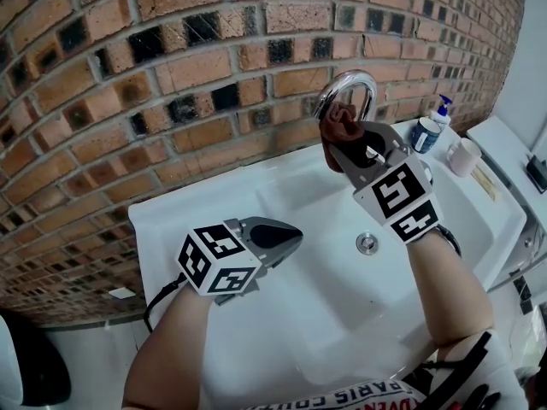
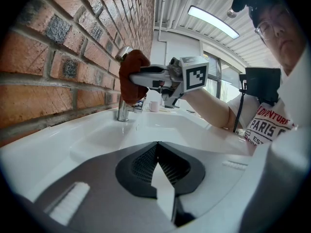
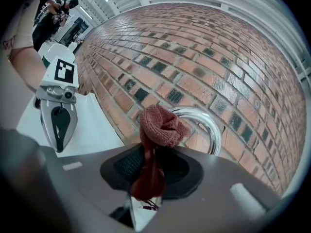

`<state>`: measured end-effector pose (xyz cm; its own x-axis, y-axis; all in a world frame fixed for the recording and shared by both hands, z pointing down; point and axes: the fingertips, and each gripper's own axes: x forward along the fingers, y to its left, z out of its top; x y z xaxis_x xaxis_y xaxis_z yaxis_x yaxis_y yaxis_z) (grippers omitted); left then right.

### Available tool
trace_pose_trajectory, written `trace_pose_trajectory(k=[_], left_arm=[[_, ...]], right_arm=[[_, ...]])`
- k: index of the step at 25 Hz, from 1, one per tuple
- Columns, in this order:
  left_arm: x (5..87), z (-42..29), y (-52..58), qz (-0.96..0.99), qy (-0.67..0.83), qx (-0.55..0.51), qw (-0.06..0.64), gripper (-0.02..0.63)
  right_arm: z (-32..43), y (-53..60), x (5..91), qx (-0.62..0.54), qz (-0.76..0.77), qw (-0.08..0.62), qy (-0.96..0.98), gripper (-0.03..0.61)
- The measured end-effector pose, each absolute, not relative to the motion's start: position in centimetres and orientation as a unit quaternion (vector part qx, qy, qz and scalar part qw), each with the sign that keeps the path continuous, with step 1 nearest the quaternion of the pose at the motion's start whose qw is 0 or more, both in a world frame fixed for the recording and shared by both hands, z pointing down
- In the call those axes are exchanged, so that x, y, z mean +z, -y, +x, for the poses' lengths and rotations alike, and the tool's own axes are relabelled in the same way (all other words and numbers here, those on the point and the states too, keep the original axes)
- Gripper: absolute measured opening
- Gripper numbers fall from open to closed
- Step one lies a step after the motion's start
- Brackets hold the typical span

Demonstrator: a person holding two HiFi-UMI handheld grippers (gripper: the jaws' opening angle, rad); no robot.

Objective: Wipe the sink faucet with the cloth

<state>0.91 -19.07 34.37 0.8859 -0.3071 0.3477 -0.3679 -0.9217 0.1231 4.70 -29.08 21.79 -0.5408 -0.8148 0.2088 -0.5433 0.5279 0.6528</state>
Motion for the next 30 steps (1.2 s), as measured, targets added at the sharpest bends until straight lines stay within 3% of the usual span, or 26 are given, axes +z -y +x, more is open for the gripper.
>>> trace_pose_trajectory(k=[4, 9, 14, 22, 30], left_arm=[[34.4, 0.8, 19.1, 0.966, 0.175, 0.164, 0.093, 0.005], [34.5, 0.8, 19.0, 0.966, 0.176, 0.164, 0.094, 0.005], [34.3, 0.9, 19.0, 0.967, 0.176, 0.161, 0.093, 0.005], [34.2, 1.0, 19.1, 0.967, 0.176, 0.162, 0.091, 0.005], [34.3, 0.8, 19.2, 0.966, 0.175, 0.164, 0.092, 0.005]], right_arm=[[3.7, 24.8, 21.3, -0.171, 0.359, 0.173, 0.901, 0.095], [1.9, 19.0, 22.2, 0.116, 0.235, -0.045, 0.964, 0.095], [-0.7, 13.0, 20.5, 0.151, 0.111, -0.15, 0.971, 0.094], [-8.6, -0.2, 23.7, 0.027, -0.128, -0.068, 0.989, 0.094], [-10.8, -1.8, 27.0, 0.029, -0.15, -0.05, 0.987, 0.094]])
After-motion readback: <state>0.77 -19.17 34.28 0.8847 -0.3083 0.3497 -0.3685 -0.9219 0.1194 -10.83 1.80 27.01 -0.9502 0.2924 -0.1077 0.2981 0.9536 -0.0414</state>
